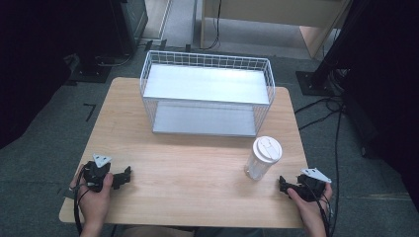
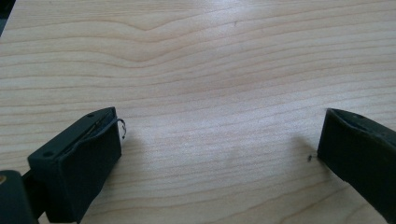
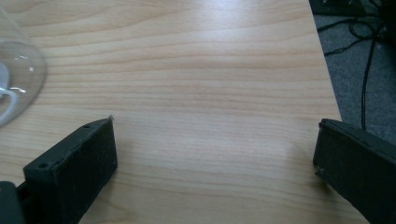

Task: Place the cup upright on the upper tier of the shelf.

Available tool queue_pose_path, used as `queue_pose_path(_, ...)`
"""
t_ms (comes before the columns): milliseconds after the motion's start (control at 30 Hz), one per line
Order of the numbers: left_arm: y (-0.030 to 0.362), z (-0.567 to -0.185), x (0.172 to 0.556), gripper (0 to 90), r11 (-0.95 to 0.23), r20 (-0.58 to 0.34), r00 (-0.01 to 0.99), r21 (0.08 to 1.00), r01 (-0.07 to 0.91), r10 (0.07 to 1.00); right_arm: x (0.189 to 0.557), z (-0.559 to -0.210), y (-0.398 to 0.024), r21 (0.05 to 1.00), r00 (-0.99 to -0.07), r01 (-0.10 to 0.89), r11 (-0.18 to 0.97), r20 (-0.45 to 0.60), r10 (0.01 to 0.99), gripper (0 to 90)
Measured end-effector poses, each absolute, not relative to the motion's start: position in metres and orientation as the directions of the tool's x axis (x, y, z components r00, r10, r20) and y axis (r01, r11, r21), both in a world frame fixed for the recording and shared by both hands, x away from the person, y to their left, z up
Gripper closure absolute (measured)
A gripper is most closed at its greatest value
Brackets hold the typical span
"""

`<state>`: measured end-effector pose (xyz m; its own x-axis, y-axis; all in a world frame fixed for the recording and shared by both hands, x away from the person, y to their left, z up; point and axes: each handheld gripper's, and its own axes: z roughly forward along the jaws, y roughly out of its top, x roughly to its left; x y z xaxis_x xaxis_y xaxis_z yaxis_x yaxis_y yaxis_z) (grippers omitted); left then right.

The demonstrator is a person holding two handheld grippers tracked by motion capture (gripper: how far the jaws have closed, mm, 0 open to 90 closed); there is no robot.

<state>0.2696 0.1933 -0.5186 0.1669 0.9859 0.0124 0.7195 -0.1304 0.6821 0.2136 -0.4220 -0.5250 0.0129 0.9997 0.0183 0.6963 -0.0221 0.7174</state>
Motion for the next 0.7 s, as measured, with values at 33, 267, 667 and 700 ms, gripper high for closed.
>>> queue_pose_path(33,0.193,-0.519,0.270,0.0,-0.130,0.012,0.167,0.683,0.719,0.986,0.214,-0.523,-0.419,0.720,0.009,0.693,-0.026,0.027,1.000,0.0)
queue_pose_path(267,0.193,-0.519,0.270,0.0,-0.130,0.012,0.167,0.683,0.719,0.986,0.215,-0.511,-0.406,0.750,-0.026,0.661,-0.026,0.057,0.998,0.0)
queue_pose_path(667,0.193,-0.519,0.270,0.0,-0.130,0.012,0.167,0.683,0.719,0.986,0.211,-0.492,-0.384,0.790,-0.149,0.612,0.023,0.087,0.985,0.0)
queue_pose_path(700,0.193,-0.519,0.270,0.0,-0.130,0.012,0.167,0.683,0.719,0.986,0.211,-0.492,-0.384,0.790,-0.149,0.612,0.023,0.087,0.985,0.0)
